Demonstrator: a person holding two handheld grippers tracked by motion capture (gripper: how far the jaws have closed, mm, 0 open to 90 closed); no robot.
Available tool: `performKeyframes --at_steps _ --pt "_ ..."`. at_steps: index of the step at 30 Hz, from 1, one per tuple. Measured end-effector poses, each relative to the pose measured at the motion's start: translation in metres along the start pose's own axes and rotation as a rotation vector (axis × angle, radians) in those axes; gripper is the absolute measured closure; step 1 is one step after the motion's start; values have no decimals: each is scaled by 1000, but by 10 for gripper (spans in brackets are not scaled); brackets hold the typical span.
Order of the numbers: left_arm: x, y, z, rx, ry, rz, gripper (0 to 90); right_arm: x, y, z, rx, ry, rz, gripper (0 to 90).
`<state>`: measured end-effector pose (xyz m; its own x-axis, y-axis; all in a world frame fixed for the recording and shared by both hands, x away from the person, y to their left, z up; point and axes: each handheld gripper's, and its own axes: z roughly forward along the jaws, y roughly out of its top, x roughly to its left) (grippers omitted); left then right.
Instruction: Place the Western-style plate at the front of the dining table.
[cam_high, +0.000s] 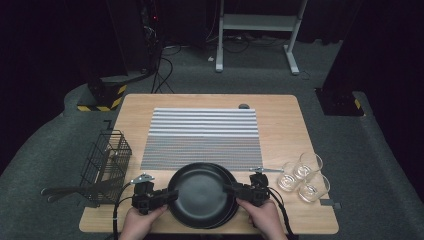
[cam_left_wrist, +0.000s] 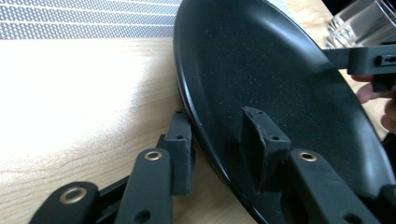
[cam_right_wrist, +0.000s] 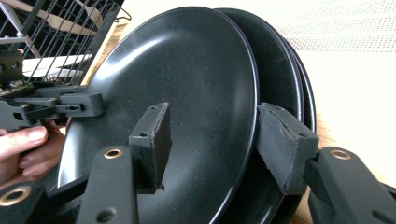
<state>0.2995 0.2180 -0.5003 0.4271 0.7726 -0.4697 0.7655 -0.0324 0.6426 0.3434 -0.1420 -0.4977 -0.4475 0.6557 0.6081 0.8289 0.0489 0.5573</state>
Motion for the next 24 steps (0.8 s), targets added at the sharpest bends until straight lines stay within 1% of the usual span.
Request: performKeyframes --at_steps 2,4,8,11,13,17,19,22,24 --pt "1 0 0 -1 -2 -3 658 0 0 0 -3 -1 12 475" --pt "0 0 0 -4 2 -6 661 -1 0 -1 -3 -2 21 508" --pt "0 0 -1 -12 -3 -11 670 -5 0 -2 -6 -8 34 596" --pt "1 1 -2 -14 -10 -11 680 -6 -1 -1 -12 -29 41 694" --pt "1 1 -3 -16 -11 -12 682 -6 -1 -1 -13 -40 39 729" --pt "1 2 -3 -25 -11 -12 688 -9 -2 -1 -22 -38 56 781" --pt "1 2 -3 -35 -10 -9 695 -10 -3 -1 -29 -44 52 821" --pt "1 4 -4 -52 -22 -16 713 -9 -3 -1 -39 -48 46 825" --pt "-1 7 -4 -58 -17 -8 719 -9 -3 -3 -48 -46 51 828"
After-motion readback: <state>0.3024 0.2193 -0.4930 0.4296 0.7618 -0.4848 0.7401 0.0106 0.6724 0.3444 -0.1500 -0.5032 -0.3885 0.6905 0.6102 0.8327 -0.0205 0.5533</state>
